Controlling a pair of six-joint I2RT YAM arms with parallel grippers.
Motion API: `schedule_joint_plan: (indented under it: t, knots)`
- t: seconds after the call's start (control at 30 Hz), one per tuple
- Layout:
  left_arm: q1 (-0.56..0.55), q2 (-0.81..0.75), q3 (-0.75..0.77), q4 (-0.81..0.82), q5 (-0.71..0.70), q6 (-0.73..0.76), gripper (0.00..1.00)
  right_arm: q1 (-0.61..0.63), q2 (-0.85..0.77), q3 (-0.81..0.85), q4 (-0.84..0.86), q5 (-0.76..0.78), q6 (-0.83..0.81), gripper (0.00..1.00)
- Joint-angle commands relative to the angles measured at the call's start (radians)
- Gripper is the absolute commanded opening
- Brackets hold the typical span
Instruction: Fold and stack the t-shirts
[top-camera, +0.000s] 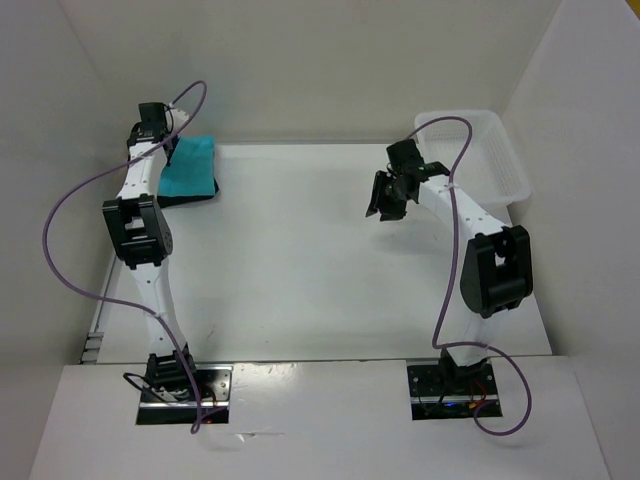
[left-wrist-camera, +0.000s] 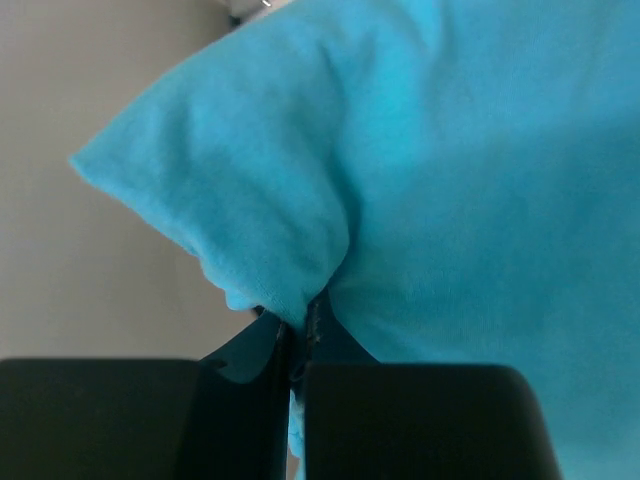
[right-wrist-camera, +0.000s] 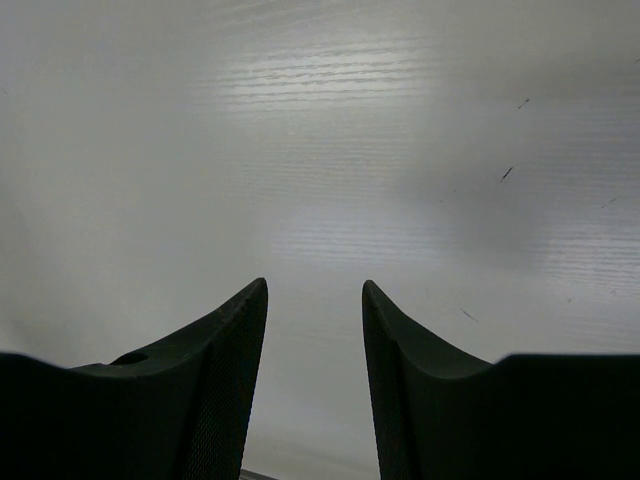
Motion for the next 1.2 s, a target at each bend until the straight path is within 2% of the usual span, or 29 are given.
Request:
schedule_joint_plan:
  t: [0.0,0.13,0.2,0.27,0.3,0.37,0.4,0.43,0.53,0.7,0.73,0.77,0.8,0.83,0.87,0.9,0.93,0.97,1.0,1.03,1.07,1.13,1.17]
  knots:
    - [0.020,0.076,0.074,-0.019,0.070,-0.017,0.00,-0.009,0.031,0.080,-0.052,0.004,-0.030,0.48]
    - [0.039,0.157,0.172,-0.040,0.044,0.004,0.02,-0.009,0.060,0.142,-0.094,-0.007,-0.039,0.51]
    - [0.052,0.218,0.299,-0.089,0.000,-0.025,0.16,-0.009,0.071,0.154,-0.106,-0.007,-0.039,0.51]
    - [0.086,0.298,0.436,-0.176,-0.032,-0.070,0.39,-0.009,0.071,0.163,-0.106,-0.007,-0.039,0.54]
    - [0.097,0.330,0.615,-0.210,-0.049,-0.071,0.44,-0.009,0.071,0.163,-0.115,-0.007,-0.039,0.54]
    - [0.120,0.459,0.849,-0.314,-0.107,-0.060,0.50,-0.009,0.062,0.163,-0.115,-0.007,-0.039,0.55]
    - [0.120,0.459,0.895,-0.282,-0.166,-0.037,0.53,0.000,0.062,0.163,-0.115,-0.007,-0.039,0.55]
    - [0.120,0.429,0.799,-0.250,-0.184,-0.011,0.55,0.001,0.062,0.163,-0.115,-0.007,-0.039,0.56]
    - [0.129,0.447,0.903,-0.310,-0.154,-0.011,0.57,0.001,0.053,0.163,-0.115,-0.007,-0.039,0.58]
    - [0.138,0.418,0.908,-0.407,-0.107,-0.032,0.57,0.010,0.028,0.143,-0.104,-0.019,-0.039,0.61]
    - [0.138,0.377,0.908,-0.460,-0.024,-0.064,0.57,0.010,0.010,0.143,-0.104,-0.019,-0.039,0.62]
    - [0.138,0.352,0.908,-0.496,0.046,-0.074,0.58,0.010,-0.016,0.134,-0.104,-0.006,-0.039,0.69]
    - [0.138,0.287,0.908,-0.536,0.226,-0.084,0.59,0.010,-0.033,0.125,-0.104,0.025,-0.039,0.79]
    - [0.138,0.248,0.908,-0.621,0.327,-0.084,0.62,0.010,-0.073,0.125,-0.118,0.042,-0.052,0.88]
    - [0.148,0.208,0.908,-0.661,0.423,-0.098,0.63,0.010,-0.098,0.113,-0.130,0.059,-0.052,1.00]
    - [0.148,0.126,0.908,-0.700,0.517,-0.098,0.65,0.010,-0.122,0.096,-0.130,0.089,-0.067,1.00]
    - [0.148,0.084,0.908,-0.770,0.687,-0.103,0.68,0.010,-0.150,0.096,-0.141,0.103,-0.085,1.00]
    - [0.148,0.037,0.846,-0.771,0.749,-0.103,0.70,0.010,-0.209,0.064,-0.150,0.116,-0.095,1.00]
    - [0.136,-0.099,0.759,-0.771,0.772,-0.086,0.72,0.010,-0.237,0.050,-0.150,0.149,-0.095,1.00]
    - [0.126,-0.155,0.688,-0.771,0.820,-0.059,0.74,0.010,-0.262,0.039,-0.167,0.169,-0.105,1.00]
    - [0.126,-0.203,0.631,-0.771,0.848,-0.049,0.80,0.010,-0.305,0.010,-0.189,0.192,-0.105,1.00]
    - [0.117,-0.338,0.424,-0.771,0.897,-0.040,0.81,0.010,-0.343,-0.024,-0.202,0.238,-0.105,1.00]
    - [0.117,-0.434,0.337,-0.771,0.897,-0.031,0.88,0.010,-0.377,-0.057,-0.212,0.248,-0.105,1.00]
